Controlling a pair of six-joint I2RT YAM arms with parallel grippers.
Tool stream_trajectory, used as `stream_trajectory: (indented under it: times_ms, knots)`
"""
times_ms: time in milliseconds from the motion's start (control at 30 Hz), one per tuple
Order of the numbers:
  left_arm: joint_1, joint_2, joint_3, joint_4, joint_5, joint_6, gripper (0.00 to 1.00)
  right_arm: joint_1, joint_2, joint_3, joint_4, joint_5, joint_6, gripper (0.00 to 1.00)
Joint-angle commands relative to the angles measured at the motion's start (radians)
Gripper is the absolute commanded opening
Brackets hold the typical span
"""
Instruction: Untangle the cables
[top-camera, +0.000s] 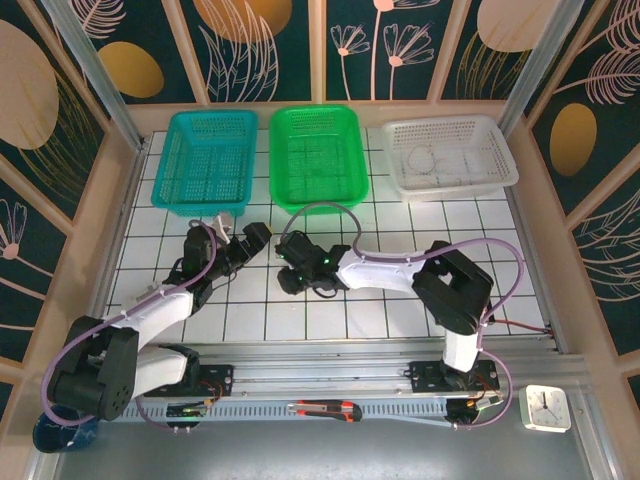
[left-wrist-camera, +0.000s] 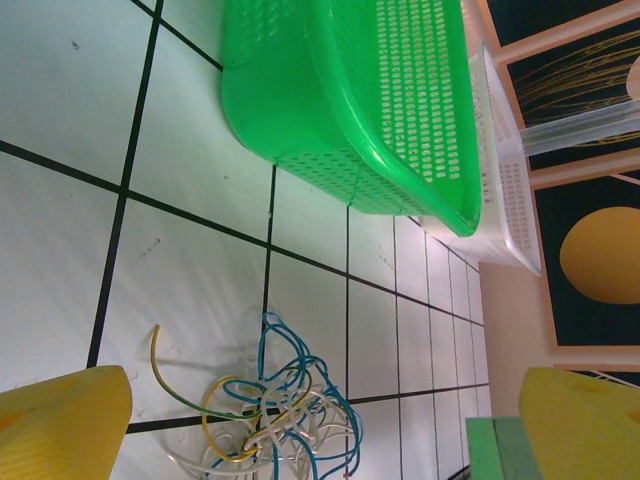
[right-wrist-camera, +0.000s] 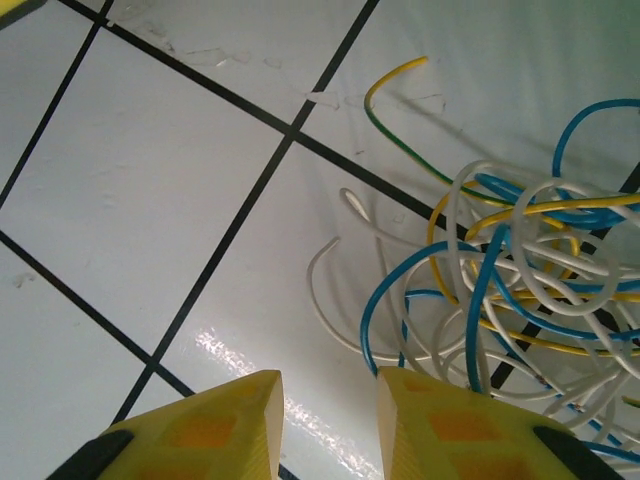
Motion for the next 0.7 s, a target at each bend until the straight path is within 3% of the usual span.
stream_trajectory:
  times_ms: [0, 667]
  knots:
    - [-0.005, -0.019, -0.005, 0.004, -0.005, -0.007, 0.99, -0.009, 0.009, 0.031, -0.005, 0.06, 0.002, 0.31]
    - [-0.005, -0.016, -0.005, 0.007, -0.009, -0.011, 0.99, -0.058, 0.08, 0.05, 0.057, 0.088, 0.02, 0.29]
